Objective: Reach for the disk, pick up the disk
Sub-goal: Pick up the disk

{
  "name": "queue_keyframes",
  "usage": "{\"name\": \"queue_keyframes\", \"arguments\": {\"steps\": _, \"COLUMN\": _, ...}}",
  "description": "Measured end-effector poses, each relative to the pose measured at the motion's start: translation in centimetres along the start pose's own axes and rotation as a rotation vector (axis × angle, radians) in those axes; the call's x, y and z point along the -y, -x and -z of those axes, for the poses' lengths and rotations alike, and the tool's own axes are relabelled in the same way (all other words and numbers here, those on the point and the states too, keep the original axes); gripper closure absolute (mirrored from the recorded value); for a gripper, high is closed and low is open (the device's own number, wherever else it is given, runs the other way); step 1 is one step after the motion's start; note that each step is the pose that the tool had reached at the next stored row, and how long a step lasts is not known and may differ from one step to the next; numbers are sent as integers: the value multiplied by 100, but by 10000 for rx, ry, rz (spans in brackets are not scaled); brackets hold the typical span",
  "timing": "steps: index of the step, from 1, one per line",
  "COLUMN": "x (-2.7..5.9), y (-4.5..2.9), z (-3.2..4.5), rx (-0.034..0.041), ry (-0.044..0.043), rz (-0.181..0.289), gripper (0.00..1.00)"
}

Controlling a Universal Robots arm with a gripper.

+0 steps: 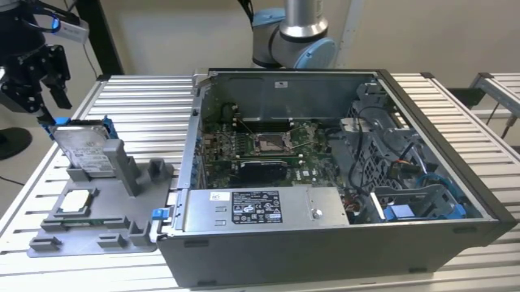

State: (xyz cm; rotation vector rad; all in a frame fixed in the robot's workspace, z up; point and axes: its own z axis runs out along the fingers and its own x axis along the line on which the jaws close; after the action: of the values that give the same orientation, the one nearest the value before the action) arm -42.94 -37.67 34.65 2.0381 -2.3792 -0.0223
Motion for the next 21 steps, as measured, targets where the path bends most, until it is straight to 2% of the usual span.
{"name": "queue_keyframes", "arguments": {"steps": 6, "x": -5, "y": 21, "z": -106, "rx": 12, "ry": -103, "rz": 191, "gripper": 0}}
{"name": "queue_keyframes", "arguments": {"steps": 14, "x": -69, "y": 33, "z": -253, "rx": 19, "ry": -169, "rz": 466, "gripper": 0}}
{"name": "queue_keyframes", "arguments": {"steps": 21, "x": -72, "y": 34, "z": -380, "rx": 18, "ry": -185, "rz": 776, "gripper": 0}}
